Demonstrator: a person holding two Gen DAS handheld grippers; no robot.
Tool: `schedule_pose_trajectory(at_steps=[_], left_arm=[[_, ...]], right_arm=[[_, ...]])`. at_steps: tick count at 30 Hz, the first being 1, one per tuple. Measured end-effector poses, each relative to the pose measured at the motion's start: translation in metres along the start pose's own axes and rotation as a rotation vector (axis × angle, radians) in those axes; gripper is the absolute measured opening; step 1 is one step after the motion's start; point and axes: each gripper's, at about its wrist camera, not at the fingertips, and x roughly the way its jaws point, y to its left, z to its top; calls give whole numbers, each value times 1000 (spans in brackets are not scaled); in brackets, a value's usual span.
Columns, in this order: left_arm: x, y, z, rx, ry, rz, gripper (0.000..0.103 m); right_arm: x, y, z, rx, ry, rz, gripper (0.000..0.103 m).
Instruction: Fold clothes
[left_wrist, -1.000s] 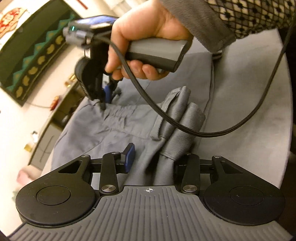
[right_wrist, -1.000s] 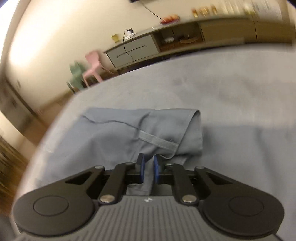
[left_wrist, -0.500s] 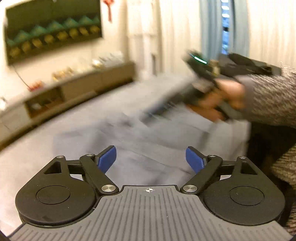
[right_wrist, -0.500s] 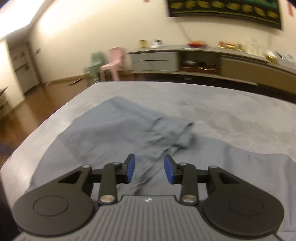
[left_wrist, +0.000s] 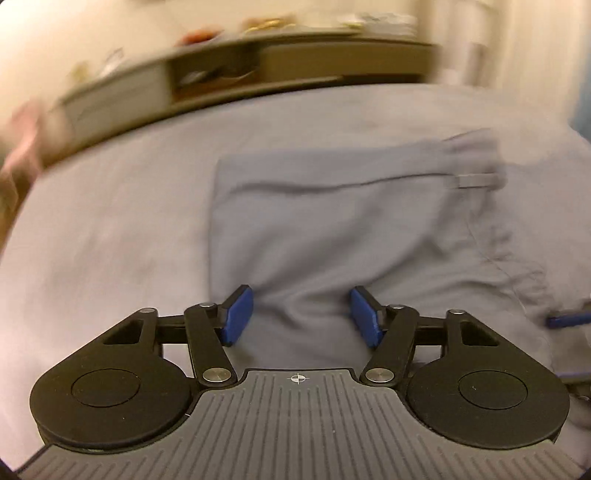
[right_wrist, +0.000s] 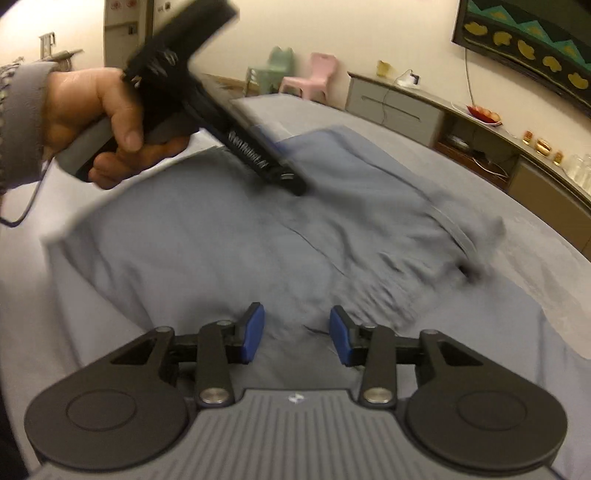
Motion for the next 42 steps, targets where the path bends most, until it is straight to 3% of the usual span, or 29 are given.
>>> schedule_pose_trajectory(at_steps=[5, 7, 9, 12, 14, 17, 20, 21, 23, 25, 28, 31, 34, 37, 42], left_arm=[[-32, 6, -5, -64, -40, 91, 50], [-64, -2, -16, -42, -95, 68, 53], [-97, -13, -32, -34, -147, 22, 57], [-125, -34, -61, -25, -165, -81, 57], [-136, -47, -79, -5, -151, -131, 57], [-129, -58, -93, 82, -104, -104, 57], [-116, -56, -101, 106, -77, -89, 60], [-117, -55, -102, 104, -82, -91, 62], [-116, -54, -103, 87, -98, -79, 63], [-123, -50, -102, 74, -135, -75, 62], [-114, -58, -96, 121, -151, -117, 63], [-90, -76, -93, 223, -90, -25, 68], [-70, -78, -85, 214, -58, 29, 72], [-52, -74, -76, 181, -42, 95, 78], [-24, -50, -56, 87, -35, 246, 85]], right_arm=[[6, -8, 12, 11, 63, 32, 40], [-7, -22, 31, 39, 86, 95, 38], [-25, -39, 56, 80, 24, 118, 41], [-36, -52, 101, 92, -53, 83, 44], [-13, -50, 126, 59, -33, 32, 52], [40, -47, 145, 36, 56, -53, 52], [93, -51, 118, 93, 200, -86, 48], [95, -54, 108, 130, 202, -84, 48], [70, -62, 87, 220, 145, -71, 49], [25, -72, 64, 294, 79, -82, 61], [-50, -93, 16, 339, 34, -172, 71], [-100, -128, -46, 411, 101, -339, 71], [-123, -163, -103, 499, 201, -477, 70], [-126, -181, -142, 546, 227, -491, 71], [-106, -191, -144, 568, 102, -407, 72]])
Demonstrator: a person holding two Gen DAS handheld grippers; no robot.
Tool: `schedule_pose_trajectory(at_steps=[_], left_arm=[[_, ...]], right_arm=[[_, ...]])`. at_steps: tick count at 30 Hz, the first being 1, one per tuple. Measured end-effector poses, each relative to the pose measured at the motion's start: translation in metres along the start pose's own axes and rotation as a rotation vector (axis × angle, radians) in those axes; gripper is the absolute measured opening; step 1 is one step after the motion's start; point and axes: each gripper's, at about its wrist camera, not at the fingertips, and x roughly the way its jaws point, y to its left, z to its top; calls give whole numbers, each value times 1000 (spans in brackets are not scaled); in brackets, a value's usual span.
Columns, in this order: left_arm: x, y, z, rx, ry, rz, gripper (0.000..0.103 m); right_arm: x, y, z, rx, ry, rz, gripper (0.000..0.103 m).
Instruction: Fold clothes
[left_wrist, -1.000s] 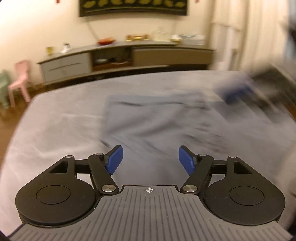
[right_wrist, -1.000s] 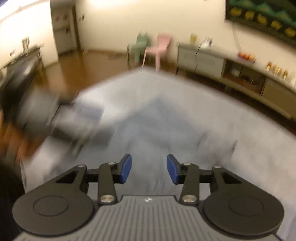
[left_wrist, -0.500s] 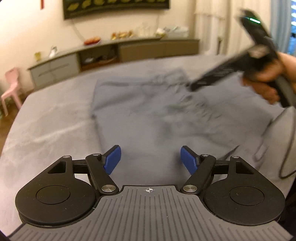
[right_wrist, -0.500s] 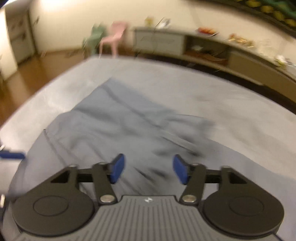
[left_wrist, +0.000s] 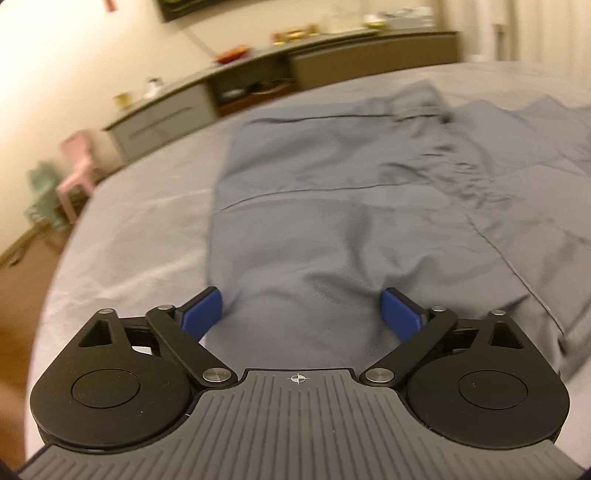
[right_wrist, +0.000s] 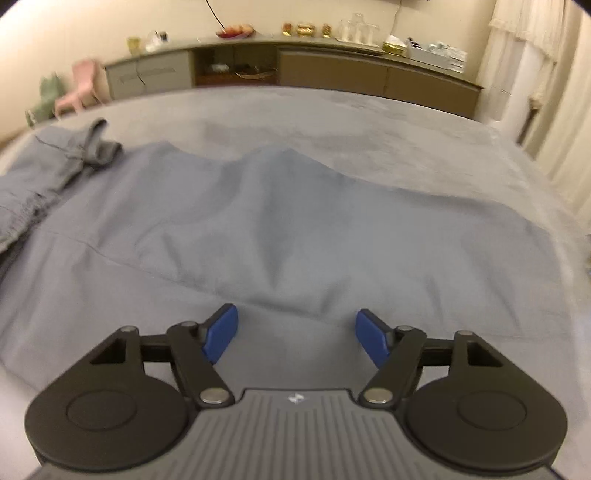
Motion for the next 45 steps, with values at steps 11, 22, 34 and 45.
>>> schedule_pose_trajectory(at_steps=[11, 22, 34, 45], left_arm=[[-42, 12, 17, -274, -134, -154, 68], [33, -113, 83, 249, -59, -50, 66], [107, -82, 139, -56, 37, 179, 68], [31, -78, 160, 63, 17, -113, 66]], right_arm=[[-37, -32, -6, 75, -136, 111, 65], [-16, -78, -39, 110, -26, -101, 65], [-15, -82, -49, 134, -30, -140, 69], [-25, -85, -48, 172, -45, -101, 61]])
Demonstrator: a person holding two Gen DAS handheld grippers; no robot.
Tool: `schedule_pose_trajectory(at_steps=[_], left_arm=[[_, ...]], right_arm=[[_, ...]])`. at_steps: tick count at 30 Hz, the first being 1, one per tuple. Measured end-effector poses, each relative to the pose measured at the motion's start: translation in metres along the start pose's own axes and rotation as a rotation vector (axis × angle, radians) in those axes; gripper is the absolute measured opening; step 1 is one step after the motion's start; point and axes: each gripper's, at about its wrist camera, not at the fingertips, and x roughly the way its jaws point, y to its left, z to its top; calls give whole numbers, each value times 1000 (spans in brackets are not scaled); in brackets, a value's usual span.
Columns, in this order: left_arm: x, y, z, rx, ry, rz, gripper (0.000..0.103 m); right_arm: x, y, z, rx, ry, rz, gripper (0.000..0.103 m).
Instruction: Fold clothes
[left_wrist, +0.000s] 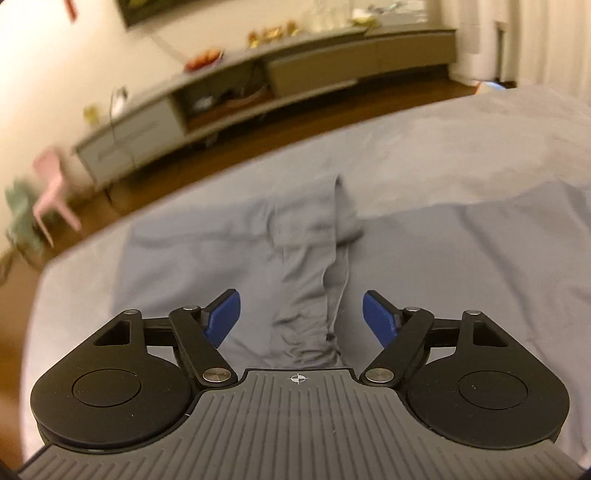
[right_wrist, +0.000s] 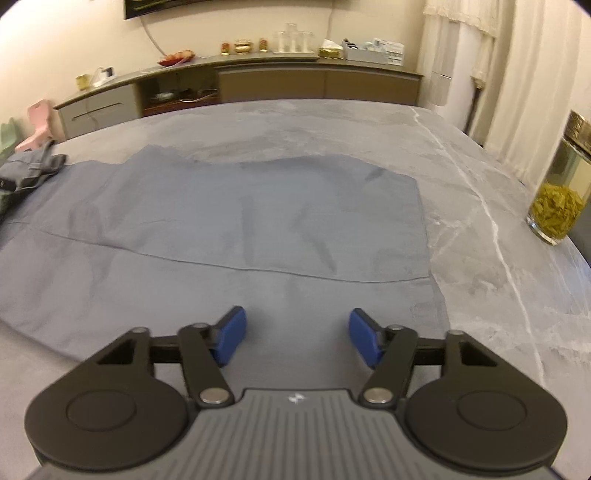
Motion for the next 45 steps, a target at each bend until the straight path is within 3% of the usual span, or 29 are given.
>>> schedule_pose_trajectory(at_steps=[3, 6, 8, 10, 12, 14, 16, 19, 25, 26, 27, 28, 31, 34, 39, 42, 45], left_arm=[[-39, -1, -2, -18, -59, -3, 69], [-85, 0, -32, -92, -141, -3, 77], [-110, 7, -56, -154, -167, -32, 77], [-124, 15, -84, -233, -153, -58, 77], [-118, 24, -105, -274, -86, -87, 76], [-111, 29, -118, -261, -48, -60, 76], [-106, 35, -129, -255, -29, -28, 74], [-112, 40, -143, -267, -41, -65, 74], [-114, 40, -165, -268, -41, -165, 74], [-115, 38, -167, -262, -45, -184, 74], [-116, 37, -168, -257, -49, -203, 74], [-119, 37, -169, -257, -57, -219, 74], [-128, 36, -170, -257, -88, -263, 74], [-130, 36, -172, -271, -93, -274, 75], [-131, 25, -174, -255, -81, -264, 75], [-135, 20, -174, -232, -91, -242, 75], [-138, 20, -173, -214, -118, -192, 76]], right_arm=[[-15, 3, 6, 43, -50, 100, 62], [-19, 10, 24, 121, -49, 265, 63], [-20, 38, 43, 108, -33, 392, 63], [-15, 74, 61, 108, 6, 528, 63], [2, 117, 81, 109, 67, 641, 63], [27, 169, 101, 92, 110, 693, 63], [58, 215, 119, 86, 142, 684, 64], [107, 277, 144, 86, 186, 641, 67], [180, 316, 159, 150, 217, 555, 64], [187, 320, 160, 143, 220, 549, 57], [191, 327, 161, 121, 217, 541, 31], [195, 334, 163, 90, 212, 532, 21], [178, 349, 170, -36, 95, 517, 4], [149, 352, 179, -83, -73, 514, 4], [185, 369, 163, -204, 58, 285, 9], [172, 352, 159, -125, 84, 319, 18], [127, 315, 146, -39, 25, 387, 29]])
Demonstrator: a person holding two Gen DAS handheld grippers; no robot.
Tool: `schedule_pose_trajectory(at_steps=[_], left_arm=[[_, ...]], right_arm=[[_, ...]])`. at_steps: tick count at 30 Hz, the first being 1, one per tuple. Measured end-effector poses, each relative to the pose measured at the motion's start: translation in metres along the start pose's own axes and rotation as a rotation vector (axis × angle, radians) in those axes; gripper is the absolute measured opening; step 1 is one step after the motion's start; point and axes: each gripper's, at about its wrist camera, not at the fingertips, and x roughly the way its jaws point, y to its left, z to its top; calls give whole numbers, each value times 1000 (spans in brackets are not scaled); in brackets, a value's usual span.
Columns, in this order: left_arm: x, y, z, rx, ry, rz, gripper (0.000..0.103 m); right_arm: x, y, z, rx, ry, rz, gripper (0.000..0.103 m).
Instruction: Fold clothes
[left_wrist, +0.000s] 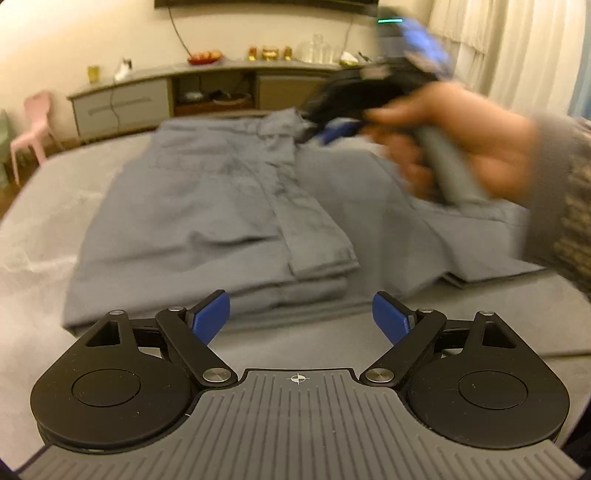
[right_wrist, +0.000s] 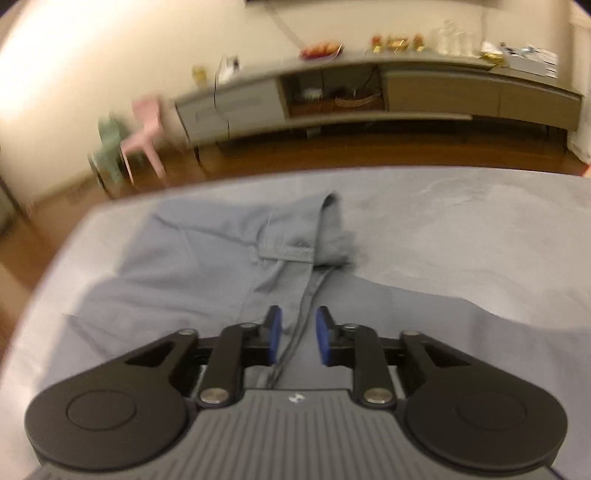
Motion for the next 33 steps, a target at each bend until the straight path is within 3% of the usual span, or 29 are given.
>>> schedule_pose_trajectory(at_steps=[3, 5, 8, 13, 16, 17, 18, 20, 23, 25, 26, 27, 28, 29, 30, 32, 33], left_arm=[[5, 17, 7, -25, -10, 80, 76], [10, 33, 10, -59, -8, 134, 76], [22, 71, 10, -145, 25, 216, 76], [37, 117, -2, -237, 84, 376, 75], [31, 116, -2, -255, 81, 407, 71], [26, 106, 1, -239, 64, 394, 70], [19, 91, 6, -202, 35, 373, 71], [10, 56, 16, -107, -22, 321, 73], [19, 1, 27, 19, -60, 194, 74], [37, -27, 31, 77, -52, 131, 74], [51, -40, 32, 114, -40, 122, 74], [64, -52, 33, 152, -28, 117, 74], [79, -61, 33, 193, -14, 134, 74], [94, -67, 32, 229, 5, 167, 72], [101, -64, 30, 235, 16, 200, 71], [115, -58, 26, 238, 38, 259, 81], [115, -49, 27, 196, 56, 257, 81]], right_arm=[[-32, -16, -30, -56, 48, 35, 30], [-40, -28, -52, -147, 107, -35, 30], [-71, -62, -79, -219, 107, -144, 30], [-131, -152, -113, -171, 117, -294, 33], [-183, -235, -132, 27, 48, -366, 43], [-202, -260, -138, 107, 3, -393, 48], [-223, -282, -144, 193, -53, -426, 62], [-254, -318, -156, 325, -129, -464, 67], [-257, -335, -167, 355, -93, -424, 67], [-245, -323, -171, 279, -31, -391, 67], [-239, -314, -170, 217, -12, -397, 67], [-232, -302, -170, 134, 4, -420, 57], [-228, -296, -167, 84, 10, -434, 33], [-226, -296, -163, 66, 13, -433, 20], [-224, -295, -159, 47, 15, -431, 17], [-221, -310, -149, 45, 12, -465, 17], [-220, -320, -144, 74, 6, -463, 17]])
